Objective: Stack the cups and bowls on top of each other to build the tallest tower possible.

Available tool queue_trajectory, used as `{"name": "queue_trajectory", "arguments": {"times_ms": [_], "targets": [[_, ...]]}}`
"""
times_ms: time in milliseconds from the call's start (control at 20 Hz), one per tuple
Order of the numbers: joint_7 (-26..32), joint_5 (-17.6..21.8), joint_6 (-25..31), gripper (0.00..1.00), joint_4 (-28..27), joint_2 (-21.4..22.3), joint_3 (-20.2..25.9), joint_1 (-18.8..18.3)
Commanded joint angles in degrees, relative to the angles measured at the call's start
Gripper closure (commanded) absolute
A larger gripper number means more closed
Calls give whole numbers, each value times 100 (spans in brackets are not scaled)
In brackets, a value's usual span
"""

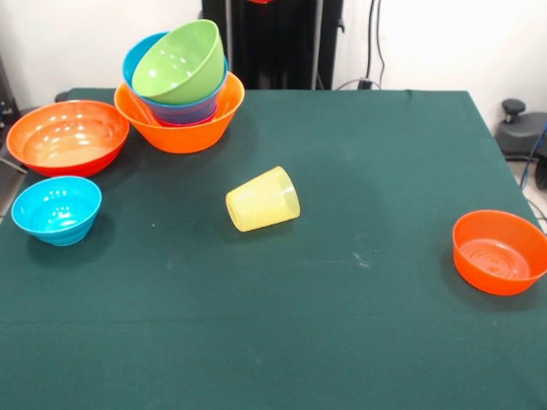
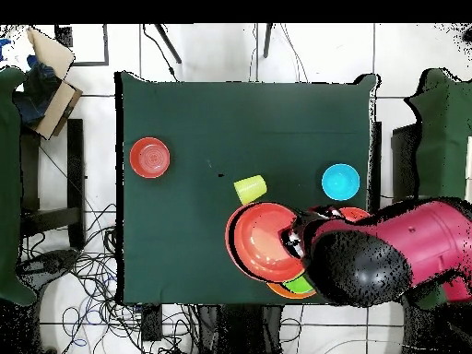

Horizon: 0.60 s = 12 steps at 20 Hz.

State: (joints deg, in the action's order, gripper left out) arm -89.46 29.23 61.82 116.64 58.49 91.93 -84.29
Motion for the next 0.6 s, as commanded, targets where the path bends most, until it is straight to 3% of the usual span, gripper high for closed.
{"name": "queue_trajectory", "arguments": {"times_ms": [50, 250, 600], "targets": [[2258, 518, 655, 100, -335, -407, -542, 46], [2464, 648, 636, 100, -410, -560, -686, 48], [2018, 1483, -446, 100, -101, -1460, -1452, 366]]}}
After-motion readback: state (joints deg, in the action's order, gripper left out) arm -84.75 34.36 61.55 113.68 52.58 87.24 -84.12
